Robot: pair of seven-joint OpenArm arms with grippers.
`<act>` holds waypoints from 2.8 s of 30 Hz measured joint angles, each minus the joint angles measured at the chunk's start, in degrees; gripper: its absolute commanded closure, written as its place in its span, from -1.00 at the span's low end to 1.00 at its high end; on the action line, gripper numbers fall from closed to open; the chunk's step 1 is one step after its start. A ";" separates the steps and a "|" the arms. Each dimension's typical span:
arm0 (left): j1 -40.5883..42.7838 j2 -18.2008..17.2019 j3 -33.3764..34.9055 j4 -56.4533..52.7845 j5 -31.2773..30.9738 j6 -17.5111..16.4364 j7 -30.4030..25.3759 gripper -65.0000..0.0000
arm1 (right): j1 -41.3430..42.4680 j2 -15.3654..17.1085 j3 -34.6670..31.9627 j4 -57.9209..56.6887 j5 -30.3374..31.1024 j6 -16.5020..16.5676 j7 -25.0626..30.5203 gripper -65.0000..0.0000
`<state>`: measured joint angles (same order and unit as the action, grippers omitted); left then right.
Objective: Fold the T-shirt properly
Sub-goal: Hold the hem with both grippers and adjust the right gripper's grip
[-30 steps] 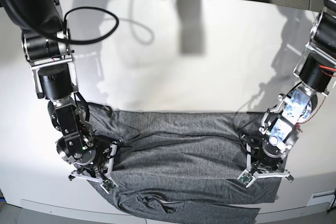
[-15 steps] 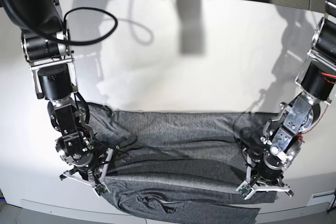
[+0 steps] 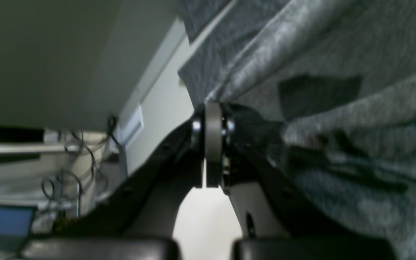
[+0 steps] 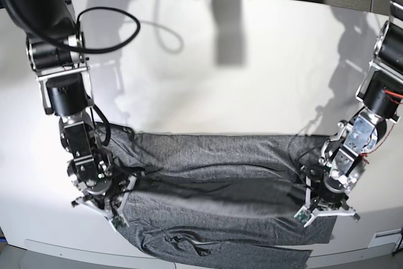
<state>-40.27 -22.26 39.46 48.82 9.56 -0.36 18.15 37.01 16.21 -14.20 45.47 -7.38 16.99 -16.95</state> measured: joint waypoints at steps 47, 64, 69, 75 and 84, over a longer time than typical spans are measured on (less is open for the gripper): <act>5.95 0.20 0.02 -0.07 -1.05 -0.02 -1.51 1.00 | 8.57 -6.19 0.04 -17.42 -4.48 2.97 2.97 1.00; 5.95 0.20 0.02 -0.07 -1.03 -0.02 -1.49 1.00 | 8.39 -6.05 0.07 -17.42 -4.52 5.64 0.72 0.52; 5.95 0.20 0.02 -0.07 -1.05 -0.02 -1.49 1.00 | 8.41 -6.08 0.07 -18.27 -4.46 5.64 -0.94 1.00; 5.95 0.20 0.02 -0.07 -1.05 -0.02 -1.49 1.00 | 8.22 -6.05 0.07 -20.41 -4.50 4.87 -1.01 1.00; 5.95 0.17 0.02 -0.07 -1.05 -0.02 -1.51 1.00 | 11.61 -6.08 0.07 -20.13 -4.50 3.15 -0.98 1.00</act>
<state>-34.33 -22.09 39.48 48.75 8.51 -0.38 16.64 48.62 10.13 -14.13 25.34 -11.88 20.14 -17.93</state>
